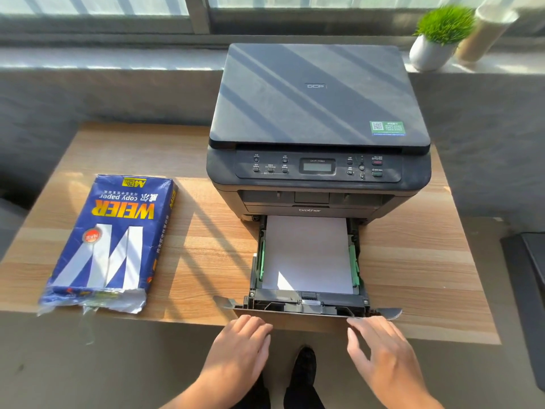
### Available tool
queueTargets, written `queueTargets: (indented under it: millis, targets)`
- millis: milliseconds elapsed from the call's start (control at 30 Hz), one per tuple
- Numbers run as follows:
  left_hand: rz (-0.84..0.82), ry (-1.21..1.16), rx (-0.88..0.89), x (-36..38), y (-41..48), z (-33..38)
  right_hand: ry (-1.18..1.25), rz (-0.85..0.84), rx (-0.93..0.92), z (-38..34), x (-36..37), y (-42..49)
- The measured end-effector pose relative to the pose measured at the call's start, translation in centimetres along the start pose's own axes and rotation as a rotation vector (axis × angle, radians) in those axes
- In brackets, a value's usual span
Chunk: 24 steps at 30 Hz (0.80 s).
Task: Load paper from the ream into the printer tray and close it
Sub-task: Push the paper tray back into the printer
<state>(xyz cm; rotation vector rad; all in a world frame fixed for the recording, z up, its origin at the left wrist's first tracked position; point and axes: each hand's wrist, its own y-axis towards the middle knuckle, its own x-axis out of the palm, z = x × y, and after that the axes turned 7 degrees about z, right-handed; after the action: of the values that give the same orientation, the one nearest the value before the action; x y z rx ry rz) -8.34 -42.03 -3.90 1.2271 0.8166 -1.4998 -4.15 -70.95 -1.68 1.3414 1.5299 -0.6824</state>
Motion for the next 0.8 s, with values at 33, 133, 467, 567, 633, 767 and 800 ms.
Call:
queueTargets:
  millis: [33, 133, 467, 567, 633, 767, 800]
  targets:
    - [-0.004, 0.003, -0.008, 0.0, 0.1, 0.1, -0.008, -0.002, -0.006, 0.0, 0.0, 0.0]
    - [-0.013, 0.013, -0.026, -0.1, 0.5, 0.0, -0.03, -0.018, -0.005, -0.1, -0.1, 0.1]
    - [0.076, 0.005, -0.116, 0.1, 2.8, -0.6, -0.123, -0.089, 0.089, -0.9, 1.1, 2.9]
    - [0.072, 0.001, -0.109, -0.4, 4.7, -1.0, -0.164, -0.123, 0.037, -0.3, 1.4, 4.5]
    - [0.034, 0.019, -0.125, -0.6, 6.3, -1.4, -0.198, -0.144, 0.032, -0.1, 1.6, 6.0]
    - [-0.069, 0.068, -0.197, -1.4, 9.9, -2.0, -0.221, -0.171, 0.122, -0.6, 1.6, 10.0]
    - [-0.09, 0.094, -0.191, -1.7, 10.8, -2.1, -0.222, -0.187, 0.131, -0.7, 1.6, 11.0]
